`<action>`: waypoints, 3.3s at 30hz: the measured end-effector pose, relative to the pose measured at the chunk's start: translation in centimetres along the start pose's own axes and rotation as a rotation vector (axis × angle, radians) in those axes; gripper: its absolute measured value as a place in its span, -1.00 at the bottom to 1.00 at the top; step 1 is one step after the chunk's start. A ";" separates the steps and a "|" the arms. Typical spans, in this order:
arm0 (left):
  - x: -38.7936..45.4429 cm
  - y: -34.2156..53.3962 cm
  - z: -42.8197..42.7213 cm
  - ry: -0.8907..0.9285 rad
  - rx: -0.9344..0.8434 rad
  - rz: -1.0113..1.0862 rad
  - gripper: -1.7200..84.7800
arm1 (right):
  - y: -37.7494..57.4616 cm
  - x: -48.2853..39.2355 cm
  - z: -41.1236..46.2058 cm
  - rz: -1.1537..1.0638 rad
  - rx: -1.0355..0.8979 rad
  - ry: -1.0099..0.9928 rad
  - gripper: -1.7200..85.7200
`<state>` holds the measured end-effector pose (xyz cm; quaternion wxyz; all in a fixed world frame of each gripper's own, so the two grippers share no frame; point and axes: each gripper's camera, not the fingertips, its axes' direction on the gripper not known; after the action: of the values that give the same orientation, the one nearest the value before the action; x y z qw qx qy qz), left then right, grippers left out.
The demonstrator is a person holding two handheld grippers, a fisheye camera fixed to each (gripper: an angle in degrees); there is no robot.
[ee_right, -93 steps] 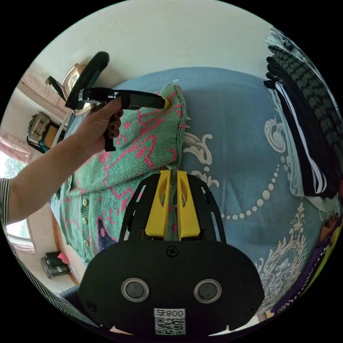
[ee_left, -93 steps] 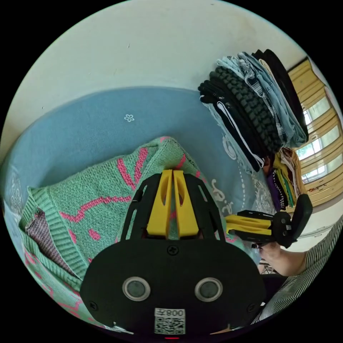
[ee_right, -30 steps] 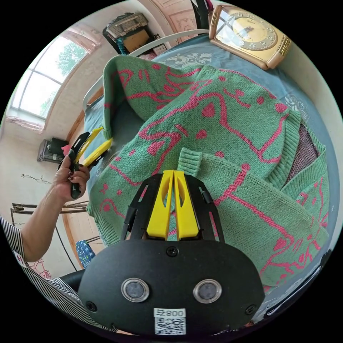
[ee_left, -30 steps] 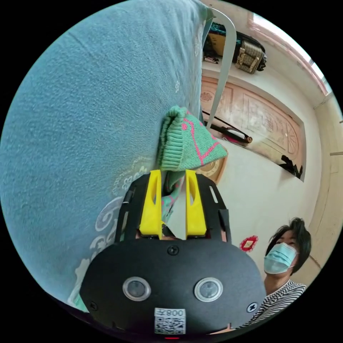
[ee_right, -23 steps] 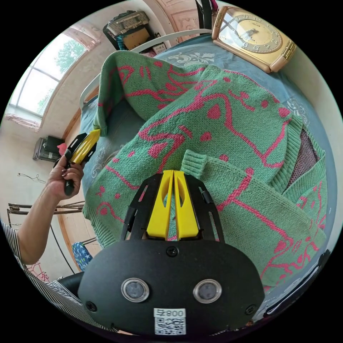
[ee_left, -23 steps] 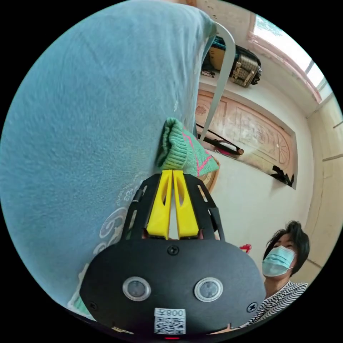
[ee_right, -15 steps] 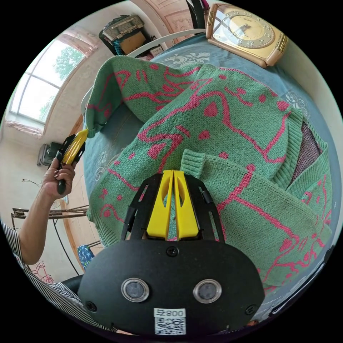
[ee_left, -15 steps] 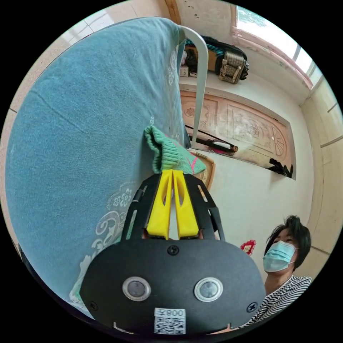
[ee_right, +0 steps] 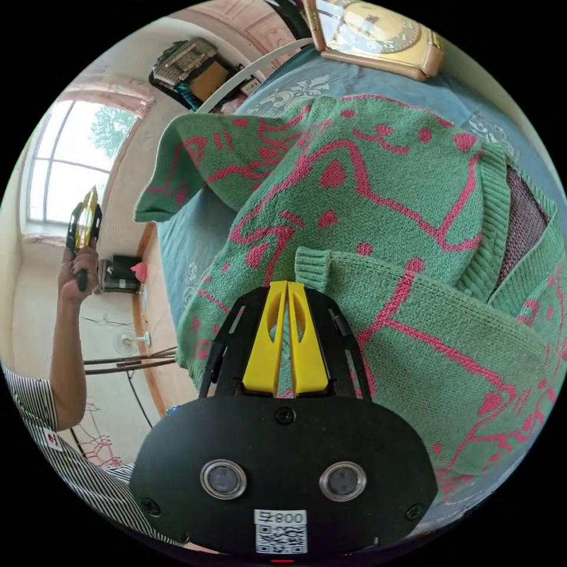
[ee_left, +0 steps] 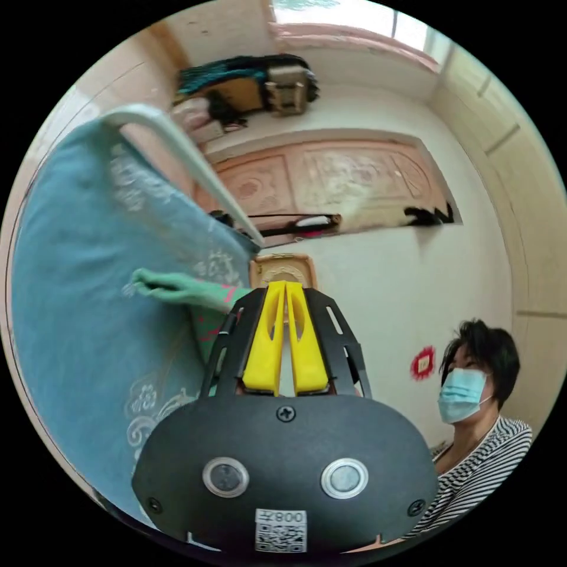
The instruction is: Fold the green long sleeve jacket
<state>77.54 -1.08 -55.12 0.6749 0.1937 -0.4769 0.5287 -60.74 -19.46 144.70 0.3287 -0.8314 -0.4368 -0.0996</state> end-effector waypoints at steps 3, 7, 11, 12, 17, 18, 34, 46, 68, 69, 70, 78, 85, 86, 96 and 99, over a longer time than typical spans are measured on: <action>6.9 -3.1 4.8 0.058 -0.164 0.270 -0.95 | 0.0 1.7 -1.2 0.054 0.038 -0.086 -0.96; 12.4 -1.2 11.7 0.040 -0.456 0.435 -0.93 | 0.6 4.2 -2.3 0.105 0.086 -0.158 -0.96; 7.4 1.5 9.1 -0.057 -0.387 0.214 -0.86 | 1.6 6.2 -0.6 0.138 0.056 -0.173 -0.96; 4.1 2.7 7.5 -0.051 -0.336 0.064 -0.81 | 1.8 6.4 -0.3 0.140 0.052 -0.175 -0.96; -6.8 9.5 1.8 0.008 -0.048 -0.468 -0.68 | 2.4 7.7 2.3 0.141 0.055 -0.220 -0.96; -7.9 10.6 1.6 0.031 -0.001 -0.511 -0.65 | 2.4 7.8 2.5 0.140 0.056 -0.223 -0.96; 6.6 3.9 8.1 -0.184 -0.012 -0.056 -0.89 | 0.9 11.8 9.2 0.138 0.026 -0.224 -0.96; 30.6 17.1 34.4 -0.122 -0.701 0.769 -0.89 | 4.1 19.6 8.8 0.236 0.240 -0.396 -0.96; 17.0 39.5 33.4 -0.312 -1.007 0.226 -0.75 | 6.3 30.4 18.0 0.175 0.153 -0.829 -0.83; 16.1 39.3 32.9 -0.319 -1.000 0.174 -0.72 | 6.1 30.2 18.3 0.164 0.139 -0.817 -0.83; 15.3 39.0 32.6 -0.307 -0.976 0.131 -0.69 | 5.7 29.6 18.9 0.144 0.099 -0.782 -0.84; 8.5 37.4 35.4 -0.235 -0.871 -0.063 -0.66 | 7.4 29.9 17.3 0.156 0.105 -0.426 -0.83; 5.5 37.9 38.6 -0.341 -0.915 -0.064 -0.82 | 7.0 29.2 19.5 0.133 -0.006 -0.261 -0.81; 5.3 37.9 38.7 -0.350 -0.912 -0.076 -0.83 | 6.8 28.9 19.8 0.130 -0.015 -0.224 -0.82; 7.6 38.4 39.7 -0.149 -0.904 -0.091 -0.87 | 6.3 30.1 14.7 0.079 0.037 -0.371 -0.91; 9.0 38.8 41.6 -0.064 -0.918 -0.067 -0.87 | 6.0 30.7 10.0 0.021 0.087 -0.347 -0.91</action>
<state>24.30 -13.96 -37.40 0.6924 -0.0939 -0.6758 0.2344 -38.82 4.80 148.21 0.2851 -0.8256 -0.4822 0.0680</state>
